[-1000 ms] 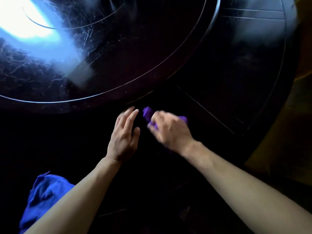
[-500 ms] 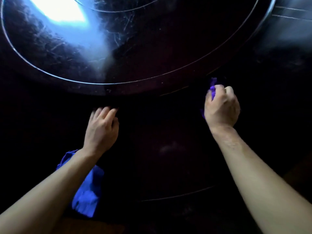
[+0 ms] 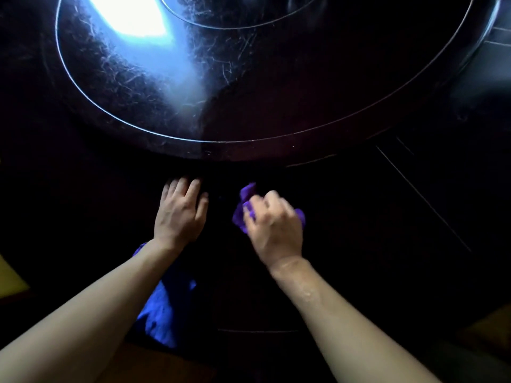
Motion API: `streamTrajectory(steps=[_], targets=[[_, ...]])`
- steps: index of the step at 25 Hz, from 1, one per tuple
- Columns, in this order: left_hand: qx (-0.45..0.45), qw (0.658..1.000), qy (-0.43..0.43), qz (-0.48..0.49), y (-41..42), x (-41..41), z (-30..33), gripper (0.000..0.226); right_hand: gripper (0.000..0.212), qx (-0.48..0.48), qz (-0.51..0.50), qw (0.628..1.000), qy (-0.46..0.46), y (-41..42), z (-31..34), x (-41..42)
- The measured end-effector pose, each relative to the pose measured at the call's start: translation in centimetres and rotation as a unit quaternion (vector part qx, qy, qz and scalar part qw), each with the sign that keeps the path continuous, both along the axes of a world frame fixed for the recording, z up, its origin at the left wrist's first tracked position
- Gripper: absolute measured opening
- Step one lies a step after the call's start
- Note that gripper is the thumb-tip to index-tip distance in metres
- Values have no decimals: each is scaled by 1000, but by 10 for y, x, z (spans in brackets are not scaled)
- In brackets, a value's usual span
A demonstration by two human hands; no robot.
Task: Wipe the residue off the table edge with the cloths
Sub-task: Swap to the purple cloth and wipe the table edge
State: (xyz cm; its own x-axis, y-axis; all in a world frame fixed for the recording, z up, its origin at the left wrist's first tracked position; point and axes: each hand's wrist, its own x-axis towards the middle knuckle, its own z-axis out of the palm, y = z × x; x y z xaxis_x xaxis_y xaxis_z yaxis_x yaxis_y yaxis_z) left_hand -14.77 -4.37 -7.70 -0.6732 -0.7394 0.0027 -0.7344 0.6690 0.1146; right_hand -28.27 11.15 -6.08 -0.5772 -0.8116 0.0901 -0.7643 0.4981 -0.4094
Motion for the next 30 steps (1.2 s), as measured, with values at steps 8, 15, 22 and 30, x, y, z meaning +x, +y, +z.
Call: streamTrajectory(steps=[8, 15, 22, 30], targets=[[-33, 988, 151, -1, -2, 9, 22, 22, 28, -197, 93, 972, -86, -7, 42, -85], [-73, 989, 105, 70, -110, -61, 48, 52, 35, -139, -181, 972, 47, -66, 61, -219], [3, 993, 28, 115, -140, -71, 19, 67, 34, -43, -218, 974, 52, -78, 30, -205], [-5, 994, 32, 104, -159, -56, 24, 58, 27, -74, 36, 997, 5, -130, 37, -58]])
